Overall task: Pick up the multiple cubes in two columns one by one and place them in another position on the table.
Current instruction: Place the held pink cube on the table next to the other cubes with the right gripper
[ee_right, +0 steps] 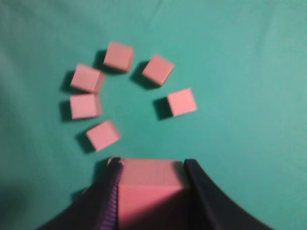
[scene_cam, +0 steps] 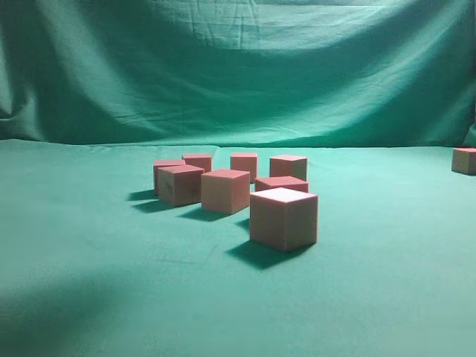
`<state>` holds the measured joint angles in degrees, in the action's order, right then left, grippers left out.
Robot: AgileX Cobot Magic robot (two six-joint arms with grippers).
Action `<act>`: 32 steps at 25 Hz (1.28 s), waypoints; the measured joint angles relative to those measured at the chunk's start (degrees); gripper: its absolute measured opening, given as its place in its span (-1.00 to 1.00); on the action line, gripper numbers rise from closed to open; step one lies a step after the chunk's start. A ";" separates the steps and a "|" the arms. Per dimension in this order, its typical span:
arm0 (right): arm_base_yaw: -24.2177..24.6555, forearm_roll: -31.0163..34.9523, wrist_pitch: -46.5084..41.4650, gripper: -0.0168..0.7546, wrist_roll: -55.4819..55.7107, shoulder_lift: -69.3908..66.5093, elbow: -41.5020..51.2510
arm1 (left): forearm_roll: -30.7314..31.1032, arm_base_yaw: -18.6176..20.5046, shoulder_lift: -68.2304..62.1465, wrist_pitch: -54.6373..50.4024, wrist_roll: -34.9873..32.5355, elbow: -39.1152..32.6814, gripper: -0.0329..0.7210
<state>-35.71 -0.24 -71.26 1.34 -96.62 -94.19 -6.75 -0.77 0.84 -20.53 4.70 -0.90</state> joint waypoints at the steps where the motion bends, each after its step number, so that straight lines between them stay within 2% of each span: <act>1: -1.98 0.00 0.00 -0.28 -0.64 1.04 2.74 | 0.00 0.00 0.00 0.00 0.00 0.00 -0.91; 2: -1.98 0.00 0.00 -0.28 -0.64 1.04 2.74 | 0.00 0.00 0.00 0.00 0.00 0.00 -0.91; 4: -7.31 0.00 1.38 -0.28 -4.64 2.60 10.93 | 0.00 0.00 0.00 0.00 0.00 0.00 -0.91; 8: -14.74 0.00 3.89 -0.28 -9.97 2.15 17.66 | 0.00 0.00 0.00 0.00 0.00 0.00 -0.91; 15: -23.30 -0.19 9.89 -0.28 -17.45 -3.93 19.42 | 0.00 0.00 0.00 0.00 0.00 0.00 -0.91; 24: -24.23 -4.65 16.39 -0.28 -19.16 -10.65 19.42 | 0.00 0.00 0.00 0.00 0.00 0.00 -0.91; 32: -24.23 -5.52 20.76 -0.28 -19.93 -11.91 19.42 | 0.00 0.00 0.00 0.00 0.00 0.00 -0.91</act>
<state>-59.94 -5.76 -50.50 -18.59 -108.54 -74.77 -6.75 -0.77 0.84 -20.53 4.70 -0.90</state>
